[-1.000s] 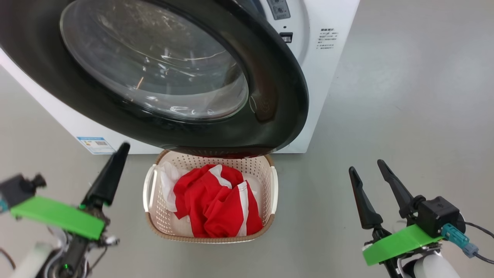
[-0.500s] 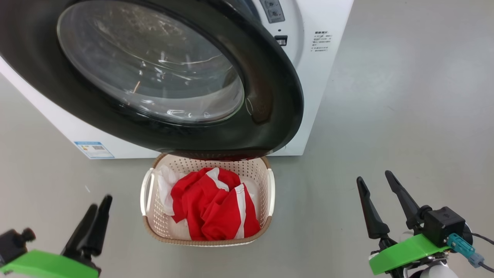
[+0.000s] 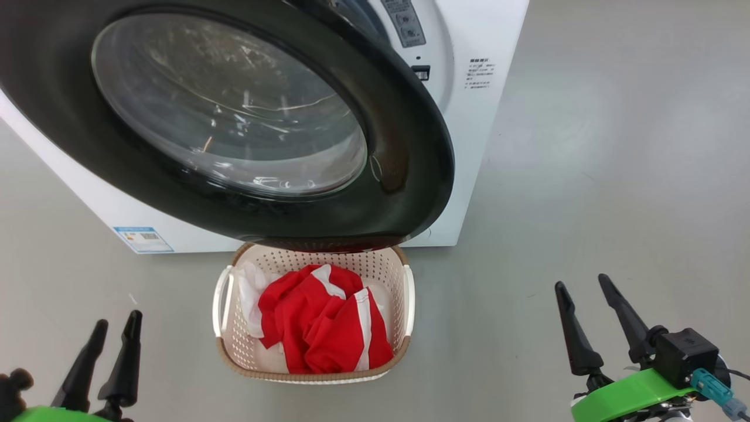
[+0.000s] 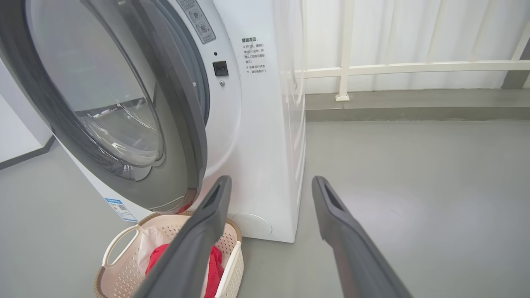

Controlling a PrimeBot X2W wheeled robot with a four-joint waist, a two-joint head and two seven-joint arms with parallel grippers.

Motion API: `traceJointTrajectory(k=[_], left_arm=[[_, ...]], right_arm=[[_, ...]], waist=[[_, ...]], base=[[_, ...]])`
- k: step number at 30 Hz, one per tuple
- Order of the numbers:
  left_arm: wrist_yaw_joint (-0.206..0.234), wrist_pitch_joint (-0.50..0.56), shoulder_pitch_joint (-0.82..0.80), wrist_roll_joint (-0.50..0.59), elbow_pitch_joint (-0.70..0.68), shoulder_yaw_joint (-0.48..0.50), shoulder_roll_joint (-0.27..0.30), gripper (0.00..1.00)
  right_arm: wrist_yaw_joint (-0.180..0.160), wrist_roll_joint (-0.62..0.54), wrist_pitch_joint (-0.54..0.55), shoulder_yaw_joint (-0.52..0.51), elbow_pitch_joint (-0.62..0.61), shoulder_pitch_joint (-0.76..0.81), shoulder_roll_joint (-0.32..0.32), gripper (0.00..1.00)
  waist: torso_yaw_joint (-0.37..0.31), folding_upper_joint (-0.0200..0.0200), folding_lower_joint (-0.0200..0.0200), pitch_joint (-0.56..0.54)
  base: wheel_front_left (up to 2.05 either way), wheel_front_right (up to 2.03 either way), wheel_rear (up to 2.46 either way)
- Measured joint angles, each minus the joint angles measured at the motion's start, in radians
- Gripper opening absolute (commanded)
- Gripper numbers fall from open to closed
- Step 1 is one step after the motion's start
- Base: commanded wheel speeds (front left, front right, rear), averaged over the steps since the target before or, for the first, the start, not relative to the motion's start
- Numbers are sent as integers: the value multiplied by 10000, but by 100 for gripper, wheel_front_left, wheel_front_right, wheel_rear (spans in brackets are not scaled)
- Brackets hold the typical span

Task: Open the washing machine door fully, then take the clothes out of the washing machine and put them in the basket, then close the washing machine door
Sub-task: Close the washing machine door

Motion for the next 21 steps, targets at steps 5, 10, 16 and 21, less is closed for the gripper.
traceJointTrajectory(k=[5,10,16,21], left_arm=[[0,-2,326,1858,-238,878,-533,100],[0,-2,666,3898,-623,1728,-1174,100],[-2,-2,1095,5601,-1273,2665,-2069,100],[-2,-2,1525,6209,-1419,2815,-2451,100]], right_arm=[[0,0,0,-88,-58,1,-10,100],[0,0,0,-125,-132,10,-10,100],[0,-25,0,-161,-230,224,-12,100],[0,-50,0,-169,-261,420,-27,100]], waist=[[-32,0,0,-98],[-74,0,0,-181],[-82,0,-1,-361],[-74,0,0,-582]], base=[[0,0,0],[0,0,0],[0,0,0],[0,0,0]])
